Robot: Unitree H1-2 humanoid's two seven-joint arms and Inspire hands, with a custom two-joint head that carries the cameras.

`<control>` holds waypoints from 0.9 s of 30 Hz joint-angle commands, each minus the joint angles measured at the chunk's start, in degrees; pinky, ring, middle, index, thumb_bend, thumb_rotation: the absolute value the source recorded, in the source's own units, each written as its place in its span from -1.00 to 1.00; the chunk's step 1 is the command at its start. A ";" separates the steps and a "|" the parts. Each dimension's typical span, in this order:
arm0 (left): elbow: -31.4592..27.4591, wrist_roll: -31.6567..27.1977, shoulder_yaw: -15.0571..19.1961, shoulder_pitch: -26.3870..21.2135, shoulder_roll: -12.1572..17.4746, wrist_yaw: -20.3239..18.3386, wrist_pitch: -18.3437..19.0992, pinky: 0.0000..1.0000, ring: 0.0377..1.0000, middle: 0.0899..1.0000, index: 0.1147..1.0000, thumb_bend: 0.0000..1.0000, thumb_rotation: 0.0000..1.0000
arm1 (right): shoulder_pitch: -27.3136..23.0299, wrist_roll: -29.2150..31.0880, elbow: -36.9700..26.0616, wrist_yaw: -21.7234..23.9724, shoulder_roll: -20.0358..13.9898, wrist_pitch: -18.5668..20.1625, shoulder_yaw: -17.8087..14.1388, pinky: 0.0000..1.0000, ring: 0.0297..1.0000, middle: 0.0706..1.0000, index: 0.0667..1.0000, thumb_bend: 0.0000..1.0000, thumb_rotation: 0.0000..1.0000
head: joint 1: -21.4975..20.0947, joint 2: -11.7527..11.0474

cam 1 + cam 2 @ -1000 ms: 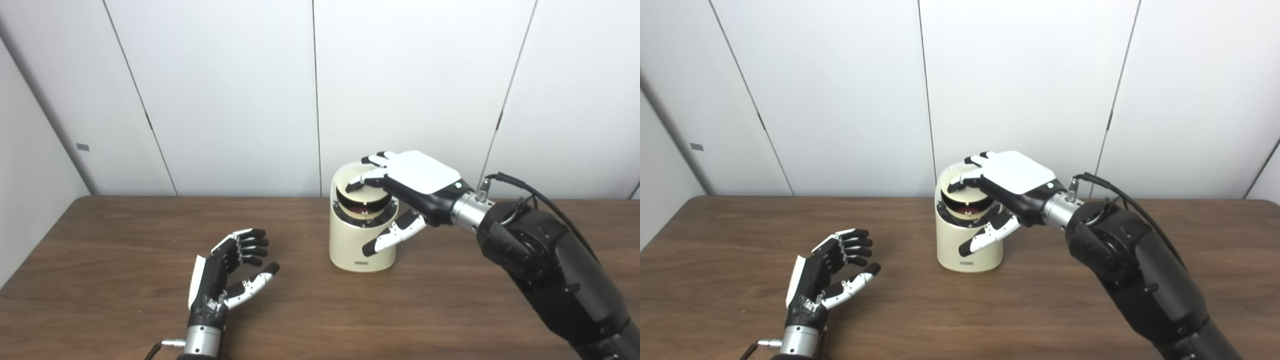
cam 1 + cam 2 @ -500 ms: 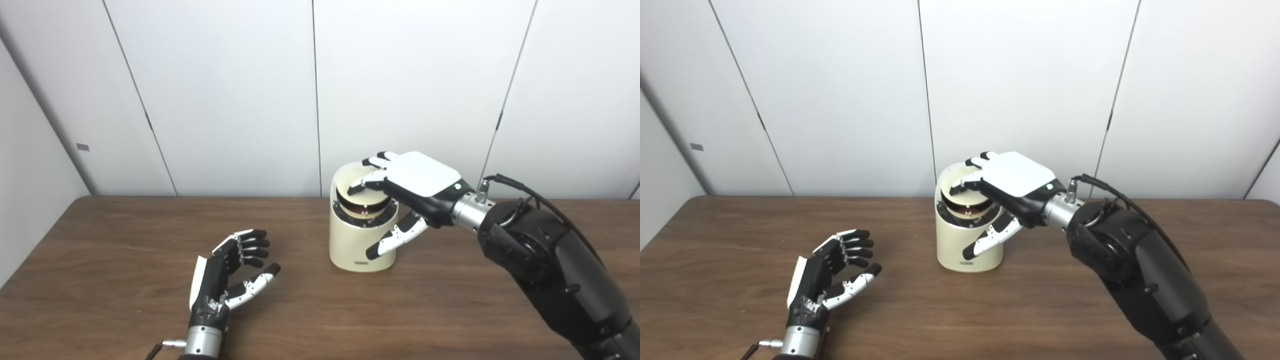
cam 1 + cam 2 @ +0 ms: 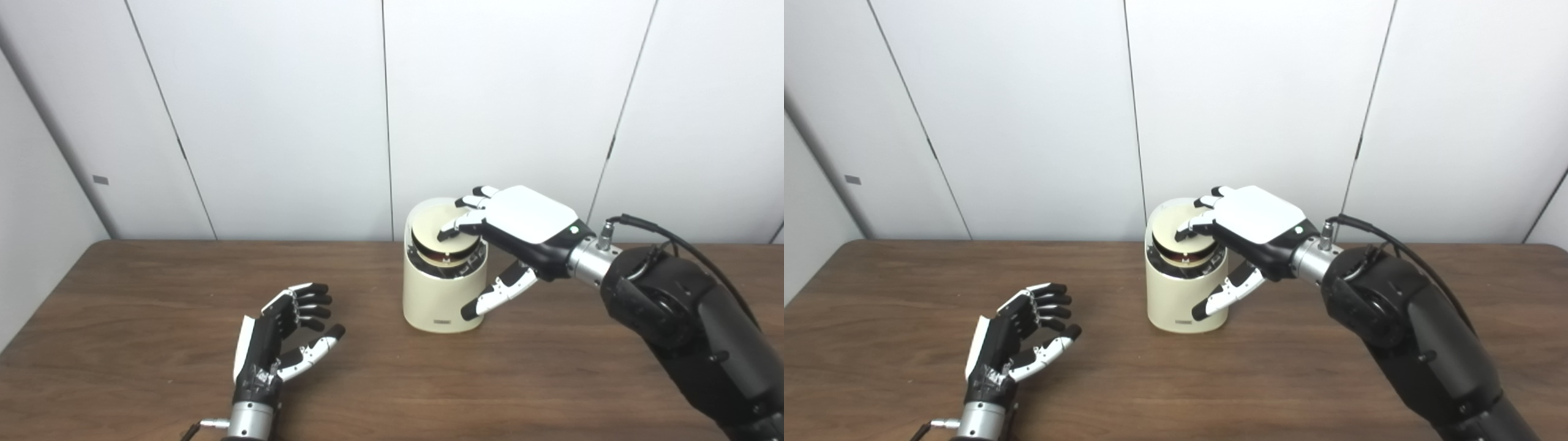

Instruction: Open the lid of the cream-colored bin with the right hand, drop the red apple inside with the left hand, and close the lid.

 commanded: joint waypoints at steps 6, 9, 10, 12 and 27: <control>0.14 -0.23 -0.67 2.16 -0.85 0.06 0.63 0.07 0.18 0.23 0.29 0.16 -1.00 | -1.29 0.01 -1.95 2.04 -0.70 -0.04 -0.47 0.99 0.89 0.53 0.55 0.48 0.26 | 0.41 0.51; -0.13 -0.40 -0.67 2.23 -1.01 0.13 0.99 0.07 0.18 0.23 0.29 0.17 -1.00 | -1.22 -0.50 -2.03 2.63 0.00 0.22 -0.21 0.98 0.90 0.54 0.54 0.48 0.22 | 0.44 0.63; -0.21 -0.45 -0.66 2.24 -1.04 0.13 1.10 0.06 0.17 0.23 0.29 0.18 -1.00 | -1.19 -0.63 -2.02 2.74 0.18 0.23 -0.17 0.98 0.90 0.54 0.53 0.48 0.21 | 0.47 0.66; -0.28 -0.31 -0.72 2.21 -1.03 0.15 1.05 0.05 0.17 0.24 0.29 0.17 -1.00 | -1.20 -0.91 -1.88 2.90 0.58 0.09 0.07 0.96 0.89 0.54 0.53 0.48 0.19 | 0.50 0.70; -0.61 -0.33 -0.76 2.17 -1.39 0.29 1.81 0.07 0.18 0.24 0.29 0.16 -1.00 | -1.46 -1.30 -0.60 2.86 2.03 -1.14 1.25 0.95 0.91 0.56 0.56 0.50 0.30 | 0.70 0.98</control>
